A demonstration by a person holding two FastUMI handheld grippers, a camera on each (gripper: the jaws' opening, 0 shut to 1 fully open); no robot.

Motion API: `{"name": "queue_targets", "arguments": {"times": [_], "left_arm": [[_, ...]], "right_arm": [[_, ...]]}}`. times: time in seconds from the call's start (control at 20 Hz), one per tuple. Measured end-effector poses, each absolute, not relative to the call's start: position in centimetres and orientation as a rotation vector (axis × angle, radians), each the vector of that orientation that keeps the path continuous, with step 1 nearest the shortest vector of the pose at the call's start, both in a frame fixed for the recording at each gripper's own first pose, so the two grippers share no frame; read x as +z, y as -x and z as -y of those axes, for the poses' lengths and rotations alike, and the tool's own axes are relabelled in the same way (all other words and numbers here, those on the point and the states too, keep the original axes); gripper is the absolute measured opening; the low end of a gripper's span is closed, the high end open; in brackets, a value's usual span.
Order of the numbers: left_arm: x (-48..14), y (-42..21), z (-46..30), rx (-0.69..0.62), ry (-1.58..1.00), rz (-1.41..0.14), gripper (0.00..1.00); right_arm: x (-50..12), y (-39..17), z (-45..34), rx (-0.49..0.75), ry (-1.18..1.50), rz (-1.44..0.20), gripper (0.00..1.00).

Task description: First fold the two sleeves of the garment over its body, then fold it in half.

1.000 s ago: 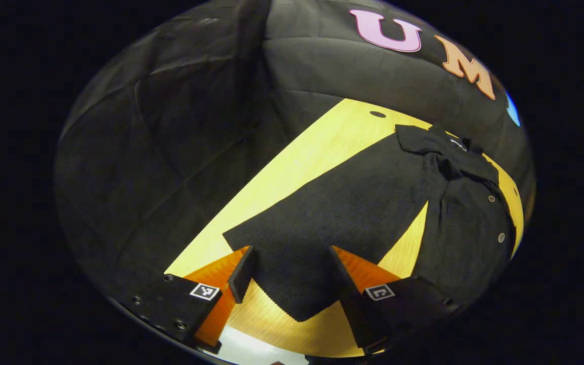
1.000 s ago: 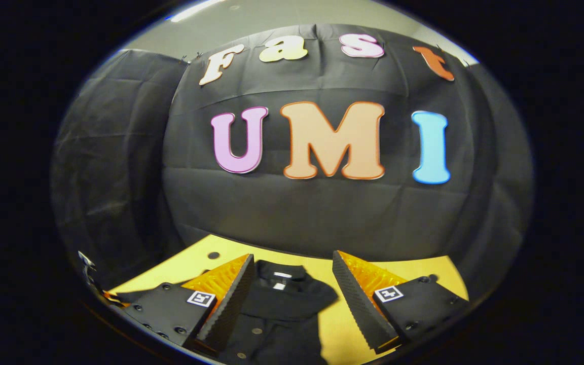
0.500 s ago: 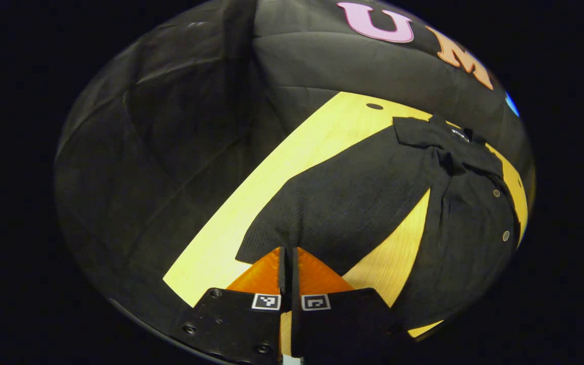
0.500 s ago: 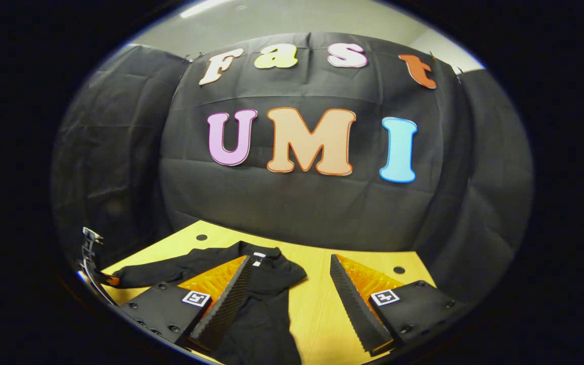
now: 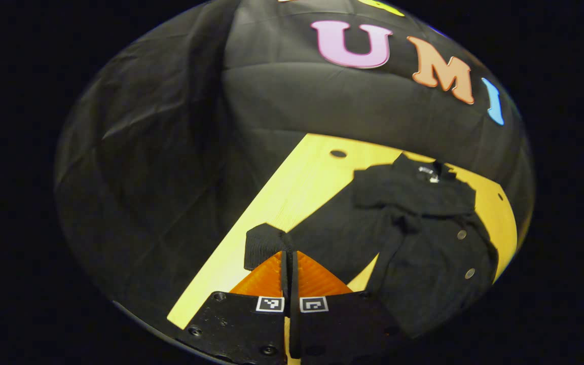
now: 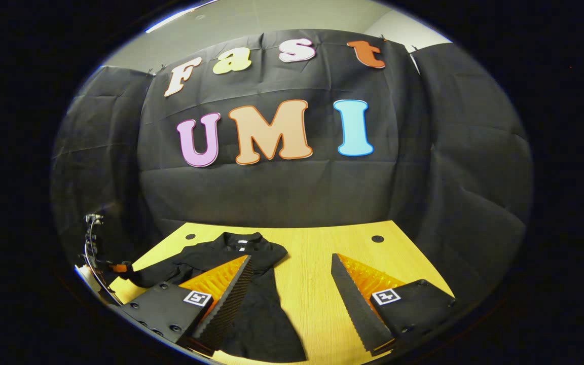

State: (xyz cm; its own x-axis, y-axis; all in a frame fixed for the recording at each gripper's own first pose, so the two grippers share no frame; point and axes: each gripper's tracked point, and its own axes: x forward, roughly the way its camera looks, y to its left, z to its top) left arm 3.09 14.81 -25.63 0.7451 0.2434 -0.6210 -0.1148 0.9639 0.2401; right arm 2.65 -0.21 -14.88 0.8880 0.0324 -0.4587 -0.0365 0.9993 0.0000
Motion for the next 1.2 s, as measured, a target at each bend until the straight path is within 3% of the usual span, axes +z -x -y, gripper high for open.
{"name": "queue_targets", "arguments": {"times": [0.25,0.45,0.7,1.2], "left_arm": [[-21.1,-15.8,-3.5,-0.022,-0.320,-0.511,0.00],[-23.8,-21.1,8.7,-0.198,-0.299,-0.511,0.00],[-29.2,-23.1,19.0,-0.317,-0.295,-0.560,0.00],[-36.7,-23.3,28.1,-0.411,-0.300,-0.647,0.00]], "right_arm": [[-15.5,-0.7,2.6,-0.012,0.002,-0.499,0.99],[-16.4,1.3,4.6,-0.060,-0.056,-0.529,0.97],[-16.4,3.3,7.7,-0.149,-0.081,-0.530,0.98],[-17.0,5.8,9.5,-0.233,-0.136,-0.533,0.98]]}}
